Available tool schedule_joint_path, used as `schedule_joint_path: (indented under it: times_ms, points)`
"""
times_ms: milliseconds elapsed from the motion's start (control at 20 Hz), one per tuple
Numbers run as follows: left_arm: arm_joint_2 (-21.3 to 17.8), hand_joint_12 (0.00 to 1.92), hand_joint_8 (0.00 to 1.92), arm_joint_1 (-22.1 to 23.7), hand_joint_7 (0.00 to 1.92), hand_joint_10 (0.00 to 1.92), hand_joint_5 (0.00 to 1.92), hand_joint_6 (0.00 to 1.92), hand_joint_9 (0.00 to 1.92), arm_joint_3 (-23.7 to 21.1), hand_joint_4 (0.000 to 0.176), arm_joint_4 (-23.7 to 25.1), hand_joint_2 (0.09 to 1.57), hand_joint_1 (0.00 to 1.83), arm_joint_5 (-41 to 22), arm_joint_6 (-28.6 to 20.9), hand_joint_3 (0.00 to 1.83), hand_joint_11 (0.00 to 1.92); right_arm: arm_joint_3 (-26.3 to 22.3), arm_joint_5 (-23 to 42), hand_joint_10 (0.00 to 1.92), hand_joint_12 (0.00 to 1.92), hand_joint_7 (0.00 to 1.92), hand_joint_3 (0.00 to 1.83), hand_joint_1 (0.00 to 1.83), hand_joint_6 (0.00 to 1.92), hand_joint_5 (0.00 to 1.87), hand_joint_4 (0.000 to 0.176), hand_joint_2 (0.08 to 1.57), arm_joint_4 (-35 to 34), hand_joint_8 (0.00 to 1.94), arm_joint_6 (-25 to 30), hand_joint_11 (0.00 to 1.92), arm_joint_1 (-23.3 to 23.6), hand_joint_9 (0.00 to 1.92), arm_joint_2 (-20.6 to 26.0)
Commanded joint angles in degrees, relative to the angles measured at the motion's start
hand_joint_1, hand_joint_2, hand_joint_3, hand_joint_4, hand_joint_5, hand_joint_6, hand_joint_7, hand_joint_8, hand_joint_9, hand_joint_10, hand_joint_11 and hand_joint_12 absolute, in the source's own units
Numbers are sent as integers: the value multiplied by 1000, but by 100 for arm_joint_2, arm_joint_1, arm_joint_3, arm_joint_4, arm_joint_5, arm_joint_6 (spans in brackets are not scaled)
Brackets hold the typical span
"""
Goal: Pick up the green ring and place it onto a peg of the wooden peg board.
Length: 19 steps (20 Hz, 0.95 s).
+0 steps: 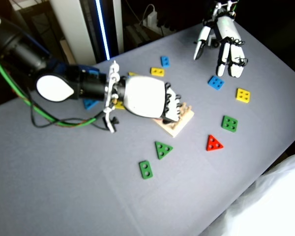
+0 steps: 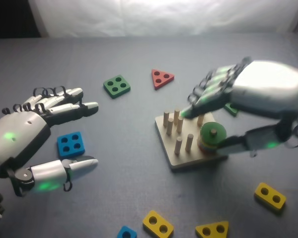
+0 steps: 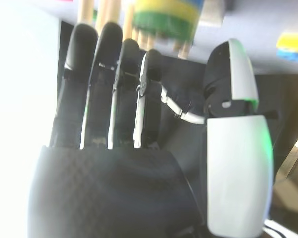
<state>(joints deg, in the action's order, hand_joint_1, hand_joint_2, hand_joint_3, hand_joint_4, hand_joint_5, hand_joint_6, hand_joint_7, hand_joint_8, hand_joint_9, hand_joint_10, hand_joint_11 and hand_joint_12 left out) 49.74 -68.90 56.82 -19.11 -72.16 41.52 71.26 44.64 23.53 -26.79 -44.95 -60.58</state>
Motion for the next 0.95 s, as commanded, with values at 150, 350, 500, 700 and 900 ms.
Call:
schedule_joint_path:
  times_ms: [150, 350, 500, 700, 900]
  points:
    - [-130, 550, 1, 26, 273, 7, 380, 0, 203, -158, 1, 155, 1082, 712, -1445, -112, 4, 0, -373, 2173, 72, 867, 655, 3, 978, 0, 604, 0, 1055, -1299, 0, -249, 420, -272, 724, 541]
    - [-273, 877, 5, 30, 325, 20, 275, 0, 318, -268, 0, 218, 1071, 685, -2073, -133, 3, 0, -715, 3473, 60, 938, 774, 0, 912, 0, 604, 0, 1191, -2054, 9, -494, 502, -787, 880, 891]
    - [-302, 1217, 0, 32, 315, 20, 111, 0, 451, -288, 0, 245, 1205, 504, -2473, -215, 14, 2, -847, 4243, 7, 621, 625, 0, 889, 0, 267, 0, 1231, -2426, 0, -609, 559, -1033, 808, 1001]
    - [-239, 839, 1, 68, 281, 0, 395, 61, 342, -176, 0, 284, 1395, 234, -2721, -555, 5, 3, -1129, 5092, 0, 429, 327, 0, 864, 19, 335, 43, 1266, -2665, 7, -1073, 204, -1256, 387, 1201]
    - [-245, 1267, 20, 620, 391, 708, 300, 364, 315, 59, 0, 556, 1393, 292, -2725, -769, 9, 0, -1364, 5638, 61, 100, 274, 0, 331, 43, 349, 0, 1389, -2767, 57, -1191, 166, -1408, 211, 1330]
